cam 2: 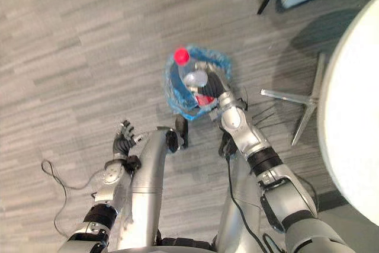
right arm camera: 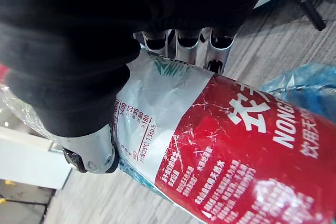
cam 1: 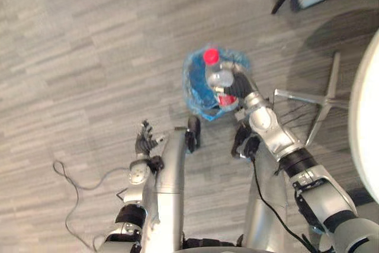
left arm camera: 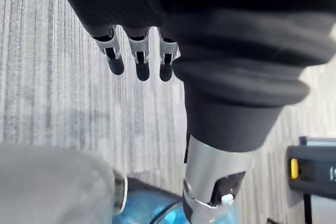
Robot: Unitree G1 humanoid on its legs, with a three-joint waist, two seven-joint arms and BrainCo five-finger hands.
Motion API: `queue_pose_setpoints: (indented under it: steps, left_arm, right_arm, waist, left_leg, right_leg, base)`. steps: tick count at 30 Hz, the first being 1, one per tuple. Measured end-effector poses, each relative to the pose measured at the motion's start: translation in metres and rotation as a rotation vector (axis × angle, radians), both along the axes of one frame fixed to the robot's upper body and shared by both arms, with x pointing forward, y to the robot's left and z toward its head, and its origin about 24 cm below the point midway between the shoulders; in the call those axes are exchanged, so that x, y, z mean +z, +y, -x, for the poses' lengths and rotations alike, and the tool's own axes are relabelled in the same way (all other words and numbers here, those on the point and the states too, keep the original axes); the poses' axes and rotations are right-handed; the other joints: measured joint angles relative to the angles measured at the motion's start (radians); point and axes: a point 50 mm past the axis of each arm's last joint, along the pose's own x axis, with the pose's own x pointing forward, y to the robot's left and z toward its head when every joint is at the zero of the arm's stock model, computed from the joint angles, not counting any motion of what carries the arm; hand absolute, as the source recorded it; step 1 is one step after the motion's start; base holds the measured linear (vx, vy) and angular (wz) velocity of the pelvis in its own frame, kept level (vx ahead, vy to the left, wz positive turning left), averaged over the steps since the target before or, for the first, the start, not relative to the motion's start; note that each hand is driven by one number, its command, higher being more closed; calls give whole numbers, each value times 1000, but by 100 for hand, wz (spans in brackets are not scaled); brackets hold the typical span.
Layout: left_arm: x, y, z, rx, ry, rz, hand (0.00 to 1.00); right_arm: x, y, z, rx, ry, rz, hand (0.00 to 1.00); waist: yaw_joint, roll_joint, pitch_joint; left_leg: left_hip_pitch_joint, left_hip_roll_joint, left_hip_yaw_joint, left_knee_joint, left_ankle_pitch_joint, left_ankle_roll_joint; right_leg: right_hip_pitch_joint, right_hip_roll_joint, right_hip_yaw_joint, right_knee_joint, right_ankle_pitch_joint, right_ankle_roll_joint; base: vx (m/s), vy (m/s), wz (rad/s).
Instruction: Gather rubbish on tea table into small bin, then transfer packed bag to large trash can.
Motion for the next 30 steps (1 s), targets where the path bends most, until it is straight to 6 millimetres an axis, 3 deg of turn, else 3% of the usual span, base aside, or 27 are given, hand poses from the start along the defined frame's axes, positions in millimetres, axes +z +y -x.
queue_pose_setpoints:
  steps: [2, 3, 6, 14, 20, 25, 30]
  left_arm:
    - [5, 1, 0, 6, -21, 2, 0]
    - [4, 3, 0, 9, -16, 0, 0]
    - [-2, 6, 2, 17, 20, -6, 0]
    - [-1, 6, 2, 20, 21, -11, 0]
    - [-2, 11, 3, 40, 22, -15, 0]
    - [-5, 16, 6, 55, 34, -18, 0]
    - [-4, 17, 7, 59, 27, -24, 0]
  right_arm:
    - [12, -4, -1, -12, -37, -25, 100]
    - [20, -5, -1, -15, -58, -45, 0]
    - [28, -6, -1, -17, -79, -61, 0]
    - [20, -1, -2, -9, -46, -66, 0]
    - [-2, 5, 11, 13, -38, -35, 0]
    - [-37, 9, 21, 21, 26, 131, 0]
    - [-60, 23, 21, 57, 83, 317, 0]
  waist:
    - [8, 0, 0]
    - [7, 0, 0]
    - [8, 0, 1]
    - [1, -1, 1]
    - [-17, -16, 4]
    - [-26, -47, 3]
    - [-36, -55, -1]
  left_leg:
    - [-29, 0, -5, 16, 1, -1]
    - [-45, 0, -10, 24, 1, -1]
    - [-66, 0, -20, 29, 1, -1]
    - [-67, 0, -25, 29, 2, -3]
    - [-37, 0, -28, 10, 5, -9]
    - [39, 2, -26, -49, 14, -22]
    - [52, 3, -28, -72, 18, -27]
  right_leg:
    - [-26, -7, -6, 19, -7, -3]
    - [-35, -11, -12, 29, -14, -5]
    - [-49, -12, -21, 35, -18, -8]
    - [-49, -12, -25, 38, -24, -11]
    - [-16, -11, -33, 19, -23, -12]
    - [60, -6, -48, -37, -18, -15]
    - [76, -5, -58, -57, -17, -16]
  base:
    - [-71, -33, 14]
    - [-50, -26, 13]
    - [-37, -25, 7]
    - [-45, -31, 1]
    - [-48, -22, 1]
    - [-32, -23, 1]
    - [-16, -10, 3]
